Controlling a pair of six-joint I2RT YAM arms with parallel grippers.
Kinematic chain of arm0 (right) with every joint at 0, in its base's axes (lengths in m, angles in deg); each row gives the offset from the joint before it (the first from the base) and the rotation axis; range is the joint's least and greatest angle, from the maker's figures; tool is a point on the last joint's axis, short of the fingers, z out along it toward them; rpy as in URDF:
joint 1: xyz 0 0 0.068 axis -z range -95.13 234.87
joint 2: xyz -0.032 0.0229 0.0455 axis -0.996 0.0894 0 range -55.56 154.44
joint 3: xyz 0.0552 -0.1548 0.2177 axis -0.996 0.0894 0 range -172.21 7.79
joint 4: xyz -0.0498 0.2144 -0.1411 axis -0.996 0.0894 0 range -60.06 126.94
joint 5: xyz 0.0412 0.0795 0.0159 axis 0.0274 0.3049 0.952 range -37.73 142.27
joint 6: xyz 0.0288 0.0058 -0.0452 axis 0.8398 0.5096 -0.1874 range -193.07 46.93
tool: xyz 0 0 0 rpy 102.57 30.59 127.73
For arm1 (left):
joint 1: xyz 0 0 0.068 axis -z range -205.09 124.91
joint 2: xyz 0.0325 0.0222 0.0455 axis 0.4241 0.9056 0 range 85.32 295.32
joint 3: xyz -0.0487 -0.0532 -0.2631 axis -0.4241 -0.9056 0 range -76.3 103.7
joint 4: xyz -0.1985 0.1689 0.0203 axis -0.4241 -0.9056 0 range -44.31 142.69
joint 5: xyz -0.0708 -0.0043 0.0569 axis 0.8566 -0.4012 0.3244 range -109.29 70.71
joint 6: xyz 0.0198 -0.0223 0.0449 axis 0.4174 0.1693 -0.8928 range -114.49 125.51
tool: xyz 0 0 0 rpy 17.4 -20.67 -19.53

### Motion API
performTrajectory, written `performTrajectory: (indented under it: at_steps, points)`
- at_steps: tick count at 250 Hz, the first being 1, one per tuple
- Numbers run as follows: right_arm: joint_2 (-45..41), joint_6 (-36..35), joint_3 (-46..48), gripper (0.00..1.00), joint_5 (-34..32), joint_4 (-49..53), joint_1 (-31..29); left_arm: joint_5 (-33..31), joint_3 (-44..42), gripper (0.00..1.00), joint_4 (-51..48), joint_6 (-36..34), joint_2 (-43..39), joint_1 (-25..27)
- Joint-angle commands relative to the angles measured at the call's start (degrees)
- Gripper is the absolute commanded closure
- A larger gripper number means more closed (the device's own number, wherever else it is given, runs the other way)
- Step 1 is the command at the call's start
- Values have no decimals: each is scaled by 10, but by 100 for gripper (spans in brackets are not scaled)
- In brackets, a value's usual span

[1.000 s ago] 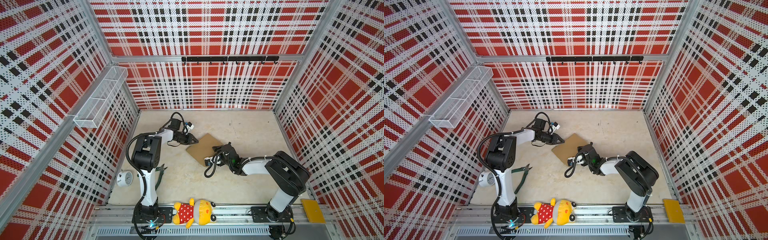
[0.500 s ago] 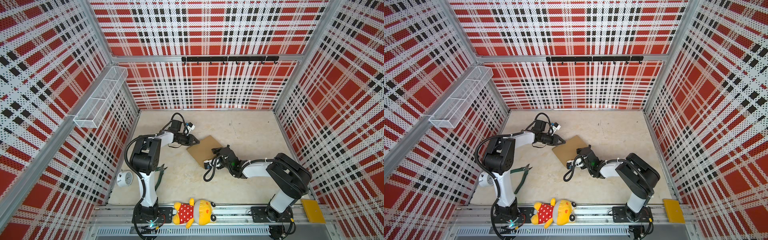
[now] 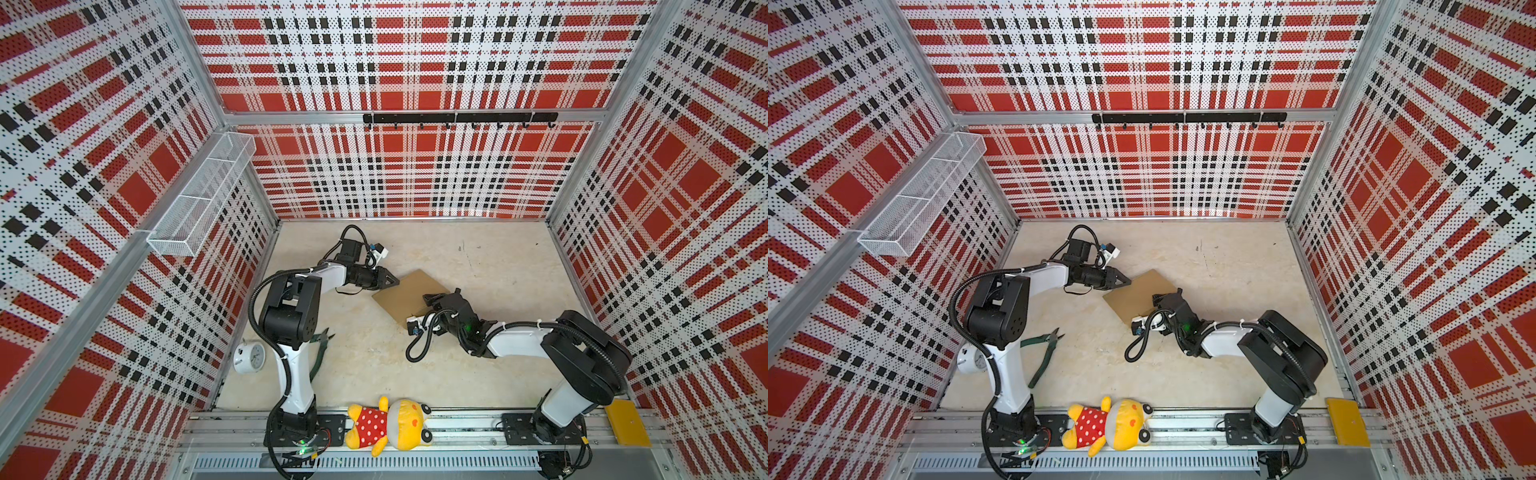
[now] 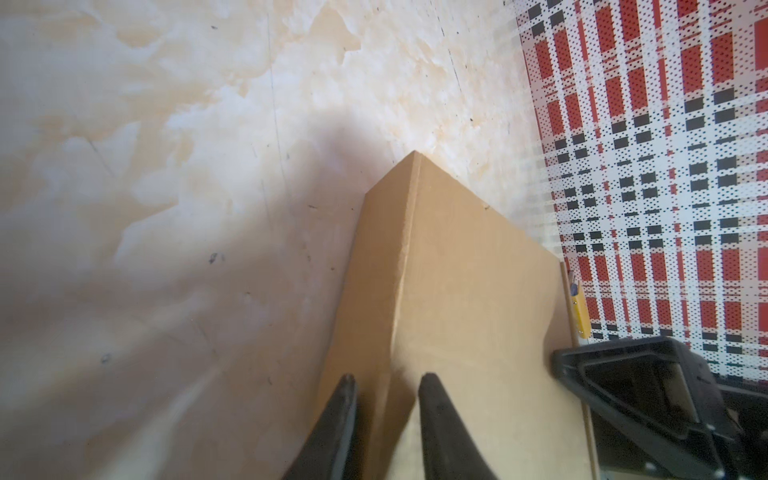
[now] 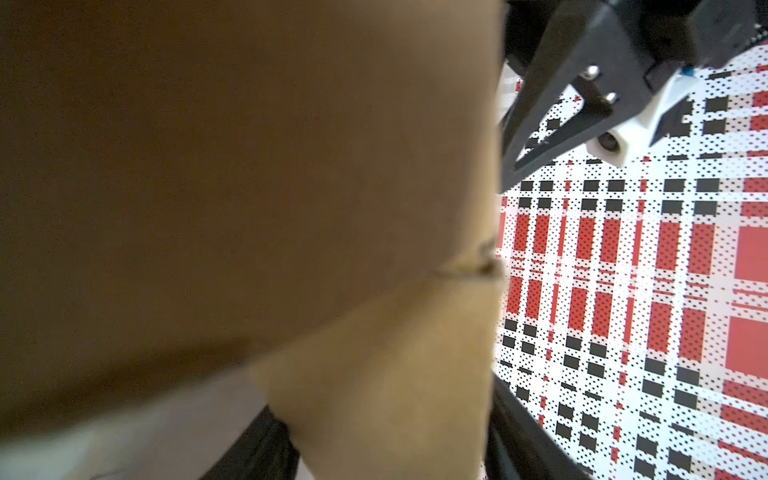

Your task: Fold the paper box

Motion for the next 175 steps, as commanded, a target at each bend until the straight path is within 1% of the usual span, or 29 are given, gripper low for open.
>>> performTrajectory:
  at_steps: [1,21,42,61,114,142,175]
  points:
    - [-23,36,-29,38,17,-79,-4,71,-4,69,-13,29,-19,9]
    - [-21,59,-34,40,35,-75,-2,79,-16,66,13,48,-28,5]
    - [-19,88,-40,40,50,-68,1,81,-17,57,14,48,-36,4]
    - [-23,116,-45,40,69,-55,6,82,-16,53,16,49,-51,-3]
    - [-34,210,-33,42,115,-51,29,90,-27,51,48,87,-79,-41]
    - [-39,254,-23,45,142,-67,39,92,-35,46,69,102,-87,-55]
    - [-48,319,-13,46,167,-92,50,94,-27,43,65,104,-106,-76]
